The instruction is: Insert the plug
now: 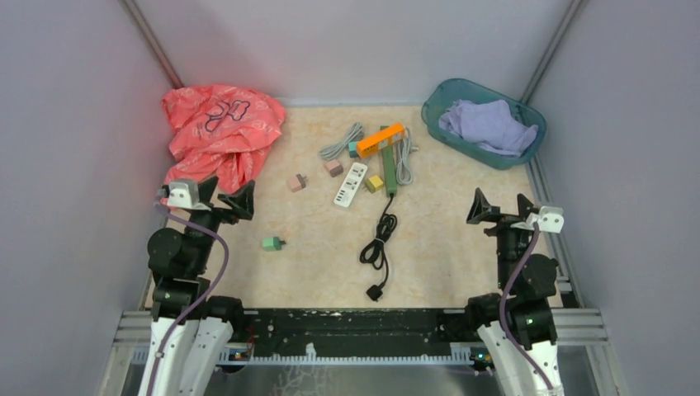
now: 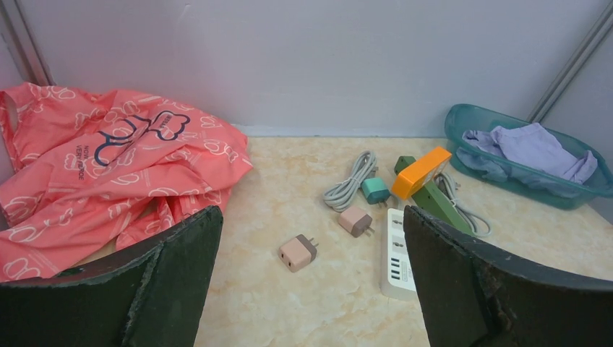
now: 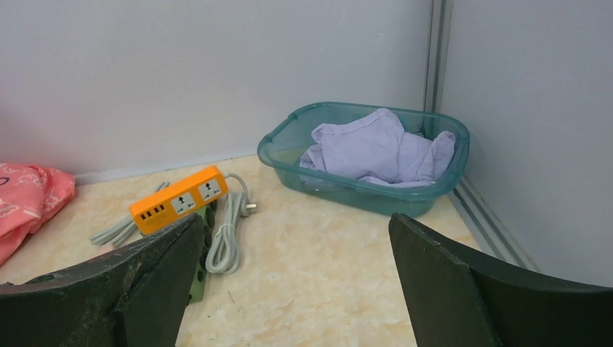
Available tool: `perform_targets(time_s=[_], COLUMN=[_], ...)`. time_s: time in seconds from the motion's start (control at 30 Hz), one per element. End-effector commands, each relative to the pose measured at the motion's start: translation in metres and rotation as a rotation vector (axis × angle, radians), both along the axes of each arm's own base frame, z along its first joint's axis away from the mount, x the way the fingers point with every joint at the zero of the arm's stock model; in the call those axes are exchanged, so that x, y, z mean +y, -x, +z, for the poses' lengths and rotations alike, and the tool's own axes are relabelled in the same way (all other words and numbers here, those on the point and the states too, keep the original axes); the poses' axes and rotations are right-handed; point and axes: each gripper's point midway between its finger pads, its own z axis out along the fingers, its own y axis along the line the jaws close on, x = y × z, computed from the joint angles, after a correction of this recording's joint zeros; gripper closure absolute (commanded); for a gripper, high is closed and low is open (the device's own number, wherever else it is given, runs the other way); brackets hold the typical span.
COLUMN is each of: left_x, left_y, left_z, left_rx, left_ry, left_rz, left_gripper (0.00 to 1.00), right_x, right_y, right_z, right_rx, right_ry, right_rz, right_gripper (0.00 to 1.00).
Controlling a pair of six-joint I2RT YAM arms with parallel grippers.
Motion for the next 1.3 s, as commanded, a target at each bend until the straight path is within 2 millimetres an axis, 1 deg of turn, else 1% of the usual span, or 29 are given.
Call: perform_targets(time_s=[0.0, 0.1, 0.2, 0.27, 0.43, 0.6, 0.73, 0.8, 0.83, 0.93, 1.03, 1.07, 1.1, 1.17, 1.27], left_x=[-0.006, -0.01, -0.018, -0.026, -0.048, -0.074, -0.093, -0.106, -0.114, -0.135, -0.153, -0.159, -0.166, -0.178, -0.195], left_y=[0.002, 0.0, -0.005, -0.009, -0.026, -0.051, -0.072, -0.082, -0.088, -0.103, -0.119, -0.125, -0.133, -0.148, -0.169], left_z=[0.005, 0.005, 0.001, -0.001, -0.013, -0.036, -0.056, -0.065, -0.074, -0.083, -0.091, -0.096, -0.093, -0.101, -0.104], left_rx=[-0.028, -0.019, 0.013, 0.048, 0.154, 0.262, 0.319, 0.336, 0.362, 0.376, 0.368, 0.373, 0.364, 0.373, 0.352], left_ry=[-0.001, -0.004, -0.005, -0.006, 0.012, 0.084, 0.12, 0.116, 0.112, 0.102, 0.086, 0.073, 0.055, 0.02, -0.019], left_rz=[-0.036, -0.056, -0.098, -0.14, -0.25, -0.366, -0.412, -0.419, -0.433, -0.476, -0.507, -0.519, -0.534, -0.561, -0.603], left_gripper=[0.0, 0.0, 0.0, 0.0, 0.0, 0.0, 0.0, 0.0, 0.0, 0.0, 0.0, 0.0, 0.0, 0.0, 0.0], right_x=[0.001, 0.004, 0.007, 0.009, 0.014, 0.02, 0.02, 0.02, 0.02, 0.021, 0.028, 0.029, 0.03, 0.03, 0.03], right_y=[0.0, 0.0, 0.0, -0.001, -0.002, -0.003, -0.003, -0.002, -0.002, -0.003, -0.004, -0.004, -0.004, -0.004, -0.004], right_z=[0.017, 0.018, 0.02, 0.018, 0.018, 0.017, 0.015, 0.014, 0.014, 0.013, 0.013, 0.012, 0.012, 0.012, 0.01], right_rx=[-0.047, -0.049, -0.052, -0.045, -0.044, -0.039, -0.04, -0.04, -0.042, -0.046, -0.039, -0.038, -0.039, -0.04, -0.037], right_ry=[-0.005, -0.007, -0.012, -0.007, -0.008, -0.003, 0.003, 0.009, 0.011, 0.013, 0.02, 0.021, 0.023, 0.027, 0.033], right_rz=[0.01, 0.026, 0.038, 0.05, 0.08, 0.109, 0.108, 0.109, 0.11, 0.117, 0.149, 0.156, 0.16, 0.159, 0.16], right_gripper=[0.01, 0.01, 0.01, 0.01, 0.01, 0.01, 0.01, 0.01, 0.01, 0.01, 0.01, 0.01, 0.01, 0.01, 0.01])
